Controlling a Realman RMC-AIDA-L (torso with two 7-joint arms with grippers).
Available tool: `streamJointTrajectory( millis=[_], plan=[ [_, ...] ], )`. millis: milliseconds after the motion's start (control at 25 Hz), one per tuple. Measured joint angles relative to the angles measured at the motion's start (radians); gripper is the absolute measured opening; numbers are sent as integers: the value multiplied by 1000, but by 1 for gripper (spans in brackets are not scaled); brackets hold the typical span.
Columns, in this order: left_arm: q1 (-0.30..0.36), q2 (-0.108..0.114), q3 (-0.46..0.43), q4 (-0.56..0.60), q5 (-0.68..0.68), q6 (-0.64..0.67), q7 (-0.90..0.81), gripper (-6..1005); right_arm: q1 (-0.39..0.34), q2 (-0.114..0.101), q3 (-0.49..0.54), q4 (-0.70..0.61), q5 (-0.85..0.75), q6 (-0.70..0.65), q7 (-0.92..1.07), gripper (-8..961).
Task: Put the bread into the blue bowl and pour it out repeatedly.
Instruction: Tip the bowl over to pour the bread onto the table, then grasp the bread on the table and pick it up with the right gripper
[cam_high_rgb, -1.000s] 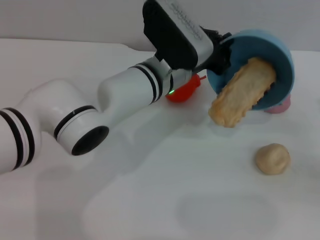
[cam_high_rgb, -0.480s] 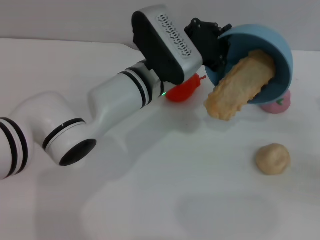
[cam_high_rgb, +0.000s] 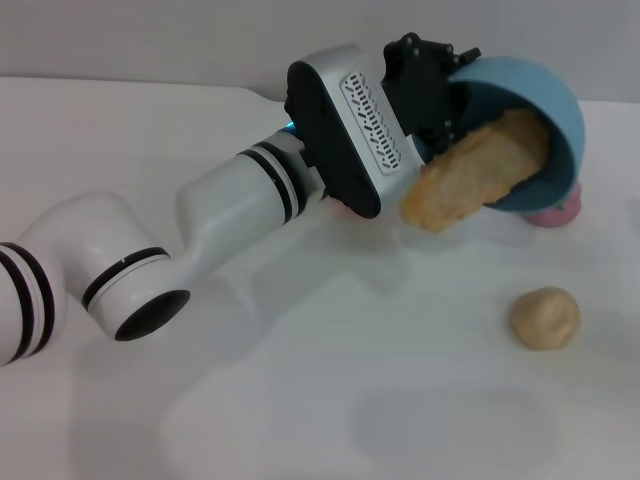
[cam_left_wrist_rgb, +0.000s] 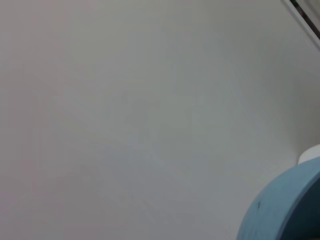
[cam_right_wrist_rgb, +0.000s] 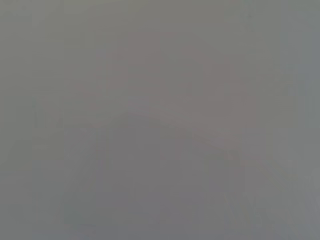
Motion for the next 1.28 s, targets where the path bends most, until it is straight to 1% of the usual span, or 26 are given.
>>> streamJointTrajectory(
  millis=[80, 360, 480, 680, 960, 1080, 1120, 1200, 1280],
  plan=[
    [1, 0, -7, -1, -3, 6, 60, -1, 0, 0, 0, 4, 0, -6, 0, 393],
    [13, 0, -12, -15, -5, 60, 156, -1, -1, 0, 0, 17, 0, -16, 0, 392],
    [16, 0, -13, -16, -12, 76, 175, -1, -1, 0, 0, 19, 0, -17, 0, 392],
    [18, 0, -3, -18, -67, 104, 195, -1, -1, 0, 0, 20, -1, -25, 0, 392],
    [14, 0, -3, -23, -81, 59, 188, -1, 9, 0, -2, 20, -1, -24, -1, 393],
    [17, 0, -20, -23, -99, 51, 151, -1, 15, 0, -8, 19, -5, -21, -10, 392],
    [17, 0, -30, -20, -122, 46, 132, -1, 17, 0, -11, 19, -8, -22, -16, 392],
    [15, 0, -63, -2, -210, 9, 94, -1, 22, 0, -24, 19, -11, -24, -25, 392],
    [11, 1, -129, 31, -286, -85, 78, -1, 27, -1, -53, 17, -12, -25, -28, 392]
  ],
)
